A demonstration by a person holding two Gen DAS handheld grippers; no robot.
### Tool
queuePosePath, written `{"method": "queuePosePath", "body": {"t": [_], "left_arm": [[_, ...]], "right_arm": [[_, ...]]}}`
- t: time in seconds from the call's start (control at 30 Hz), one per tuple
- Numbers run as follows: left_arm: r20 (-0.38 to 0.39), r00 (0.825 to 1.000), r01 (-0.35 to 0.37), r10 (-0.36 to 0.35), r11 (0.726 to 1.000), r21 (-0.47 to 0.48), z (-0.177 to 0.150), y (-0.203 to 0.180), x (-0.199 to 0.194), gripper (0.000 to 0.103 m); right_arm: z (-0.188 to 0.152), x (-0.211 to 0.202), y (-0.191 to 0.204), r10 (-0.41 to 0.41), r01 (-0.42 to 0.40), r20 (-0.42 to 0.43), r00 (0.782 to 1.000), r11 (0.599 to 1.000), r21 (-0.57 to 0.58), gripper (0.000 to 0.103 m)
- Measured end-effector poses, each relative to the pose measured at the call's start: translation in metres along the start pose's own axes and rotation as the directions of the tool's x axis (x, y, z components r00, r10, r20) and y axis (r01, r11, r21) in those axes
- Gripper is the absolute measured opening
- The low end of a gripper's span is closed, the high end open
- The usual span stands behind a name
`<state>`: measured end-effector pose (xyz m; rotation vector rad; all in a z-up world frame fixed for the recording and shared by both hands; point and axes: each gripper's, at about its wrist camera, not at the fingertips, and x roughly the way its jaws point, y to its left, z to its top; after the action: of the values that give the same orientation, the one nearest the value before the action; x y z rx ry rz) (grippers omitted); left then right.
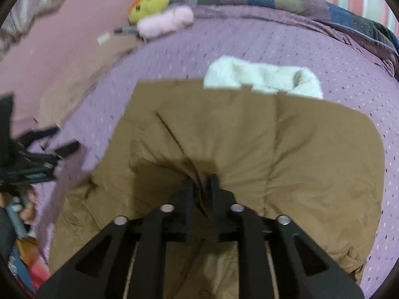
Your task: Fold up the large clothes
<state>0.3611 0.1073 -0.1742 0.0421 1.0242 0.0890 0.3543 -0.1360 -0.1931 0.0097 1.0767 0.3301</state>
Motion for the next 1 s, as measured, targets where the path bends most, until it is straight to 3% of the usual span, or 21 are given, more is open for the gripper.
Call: {"method": "queuePosePath", "body": {"t": [0.07,0.23,0.3,0.33,0.47,0.57,0.63,0.73,0.77,0.83,0.9,1.0], "left_arm": [[0.0,1.0,-0.011,0.011,1.0,0.012,-0.003,0.003,-0.003,0.1],[0.008,1.0,0.003,-0.003,0.999,0.034,0.003,-0.008,-0.012,0.1],[0.016,0.999,0.037,-0.038,0.999,0.037,0.011,-0.024,-0.015,0.1],[0.013,0.998,0.054,-0.054,0.998,0.036,0.013,-0.031,-0.015,0.1],[-0.018,0.992,0.123,-0.122,0.992,0.037,0.028,-0.07,-0.003,0.1],[-0.052,0.984,0.171,-0.169,0.985,0.038,0.038,-0.096,0.011,0.1],[-0.074,0.98,0.186,-0.183,0.982,0.04,0.042,-0.109,0.022,0.1],[-0.102,0.976,0.195,-0.19,0.98,0.04,0.043,-0.124,0.038,0.099],[-0.104,0.976,0.198,-0.192,0.979,0.042,0.043,-0.128,0.041,0.096],[-0.122,0.971,0.216,-0.208,0.975,0.059,0.041,-0.135,0.048,0.061],[-0.143,0.965,0.23,-0.219,0.971,0.065,0.038,-0.141,0.053,0.044],[-0.098,0.979,0.19,-0.18,0.977,0.101,0.033,-0.15,0.047,0.033]], "right_arm": [[-0.002,-0.006,0.001,0.018,-0.018,-0.002,1.0,1.0,0.014,0.055],[-0.001,-0.045,-0.029,-0.072,0.071,0.041,0.997,0.997,0.04,0.059],[-0.003,-0.056,-0.053,-0.146,0.143,0.037,0.989,0.987,0.079,0.078],[-0.008,-0.063,-0.073,-0.19,0.186,0.033,0.981,0.976,0.111,0.081],[-0.028,-0.08,-0.129,-0.295,0.285,0.022,0.955,0.937,0.203,0.083],[-0.04,-0.087,-0.157,-0.324,0.306,0.027,0.946,0.915,0.262,0.087],[-0.048,-0.088,-0.171,-0.389,0.363,0.028,0.921,0.883,0.298,0.087],[-0.055,-0.086,-0.176,-0.447,0.415,0.059,0.893,0.866,0.278,0.087],[-0.057,-0.082,-0.177,-0.468,0.439,0.051,0.882,0.857,0.269,0.087],[-0.061,-0.077,-0.177,-0.502,0.477,0.038,0.864,0.841,0.254,0.087],[-0.064,-0.072,-0.176,-0.534,0.514,0.023,0.845,0.824,0.24,0.087],[-0.066,-0.07,-0.18,-0.491,0.474,-0.003,0.871,0.838,0.27,0.087]]}}
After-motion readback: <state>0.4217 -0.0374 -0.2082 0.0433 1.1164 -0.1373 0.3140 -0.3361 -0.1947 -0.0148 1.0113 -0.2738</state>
